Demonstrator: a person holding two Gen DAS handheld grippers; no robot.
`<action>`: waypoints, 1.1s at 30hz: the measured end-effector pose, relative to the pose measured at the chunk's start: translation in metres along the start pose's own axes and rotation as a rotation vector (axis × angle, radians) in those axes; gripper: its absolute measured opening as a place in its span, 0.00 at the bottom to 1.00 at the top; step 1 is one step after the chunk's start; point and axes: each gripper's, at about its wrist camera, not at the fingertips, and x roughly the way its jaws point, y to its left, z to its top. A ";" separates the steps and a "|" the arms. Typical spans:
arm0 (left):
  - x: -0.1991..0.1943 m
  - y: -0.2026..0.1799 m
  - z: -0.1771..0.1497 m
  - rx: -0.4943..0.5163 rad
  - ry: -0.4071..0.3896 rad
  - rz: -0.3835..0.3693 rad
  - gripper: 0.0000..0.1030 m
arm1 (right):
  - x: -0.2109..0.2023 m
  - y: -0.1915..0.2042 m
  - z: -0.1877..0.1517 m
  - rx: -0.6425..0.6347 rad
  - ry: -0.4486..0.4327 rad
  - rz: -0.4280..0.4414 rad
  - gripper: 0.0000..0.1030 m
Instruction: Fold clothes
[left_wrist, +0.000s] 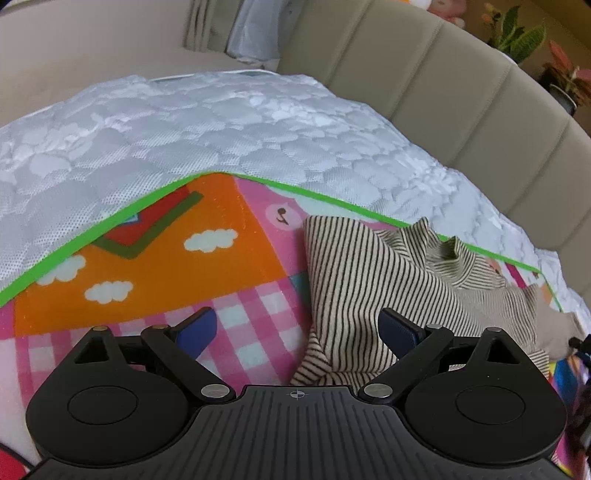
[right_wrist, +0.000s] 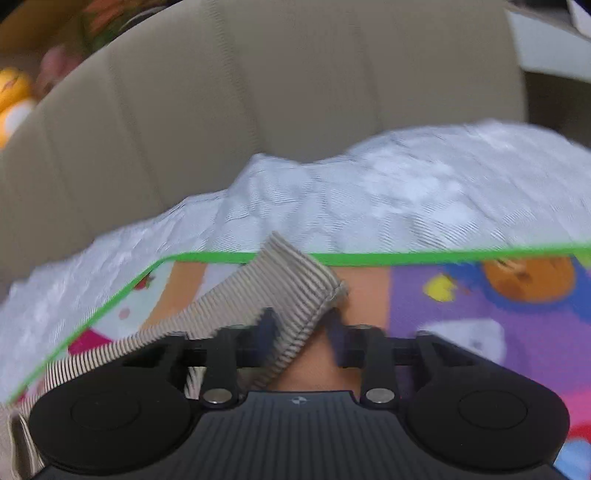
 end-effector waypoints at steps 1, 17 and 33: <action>0.000 0.000 0.000 0.003 0.000 0.000 0.95 | -0.001 0.005 0.002 -0.017 -0.012 0.005 0.08; -0.031 0.029 0.020 -0.098 -0.067 -0.035 0.95 | -0.187 0.189 0.019 -0.430 -0.232 0.483 0.07; -0.043 0.074 0.040 -0.278 -0.112 -0.087 0.95 | -0.213 0.307 -0.099 -0.655 0.001 0.668 0.07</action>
